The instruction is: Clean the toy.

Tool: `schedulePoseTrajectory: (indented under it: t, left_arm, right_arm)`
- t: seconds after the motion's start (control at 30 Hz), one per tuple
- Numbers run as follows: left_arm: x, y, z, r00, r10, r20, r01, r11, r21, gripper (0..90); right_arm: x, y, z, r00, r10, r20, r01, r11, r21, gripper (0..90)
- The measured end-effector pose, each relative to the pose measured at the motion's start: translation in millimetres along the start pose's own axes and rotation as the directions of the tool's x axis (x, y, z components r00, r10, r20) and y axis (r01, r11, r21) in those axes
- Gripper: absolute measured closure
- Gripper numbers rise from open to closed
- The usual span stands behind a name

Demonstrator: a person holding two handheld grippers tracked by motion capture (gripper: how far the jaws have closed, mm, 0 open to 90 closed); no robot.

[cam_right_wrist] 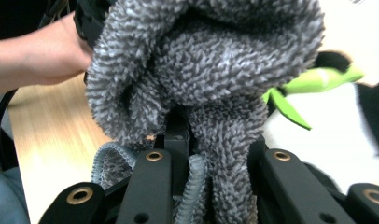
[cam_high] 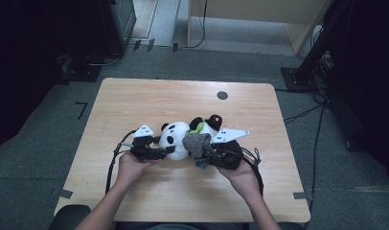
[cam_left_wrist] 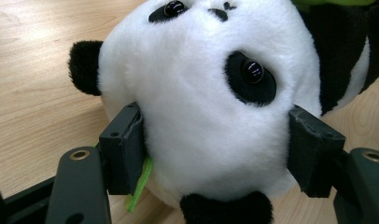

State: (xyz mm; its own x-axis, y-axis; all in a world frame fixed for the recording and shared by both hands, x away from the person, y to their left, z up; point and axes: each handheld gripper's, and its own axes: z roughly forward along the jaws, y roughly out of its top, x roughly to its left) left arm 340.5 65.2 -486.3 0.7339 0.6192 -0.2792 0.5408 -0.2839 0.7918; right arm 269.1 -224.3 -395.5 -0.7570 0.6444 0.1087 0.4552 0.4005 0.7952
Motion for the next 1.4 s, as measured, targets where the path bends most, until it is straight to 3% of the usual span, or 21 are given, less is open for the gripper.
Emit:
schedulePoseTrajectory:
  t: [0.37,0.63,0.8,1.1,1.27,1.4]
  left_arm:
    - [0.7,-0.2,0.1,1.0000,-0.007,0.006,0.007,1.0000,-0.003,29.9]
    - [0.8,-0.3,0.0,0.9999,-0.007,0.008,0.007,1.0000,-0.003,29.6]
    - [0.8,-0.3,-0.2,1.0000,-0.001,0.007,0.001,1.0000,0.000,29.5]
    - [1.0,-0.4,-0.2,1.0000,-0.001,0.009,0.001,1.0000,0.000,29.4]
    - [1.4,-0.4,-0.2,0.9999,0.001,0.012,-0.001,1.0000,-0.001,29.3]
    - [1.9,-0.4,-0.2,0.9999,0.002,0.014,-0.002,1.0000,-0.003,29.2]
  right_arm:
    - [-20.7,2.0,-24.3,0.9956,0.068,0.064,-0.064,0.996,-0.060,73.1]
    - [-36.0,-2.2,-32.3,0.9899,0.109,0.090,-0.102,0.992,-0.080,72.9]
    - [-53.1,-8.3,-42.2,0.9774,0.149,0.150,-0.136,0.986,-0.092,73.0]
    - [-74.3,-20.0,-50.7,0.9578,0.199,0.208,-0.181,0.978,-0.100,72.9]
    - [-87.4,-27.9,-51.0,0.9430,0.249,0.221,-0.224,0.966,-0.130,72.7]
    - [-98.6,-35.2,-47.7,0.9333,0.274,0.232,-0.250,0.960,-0.125,72.6]
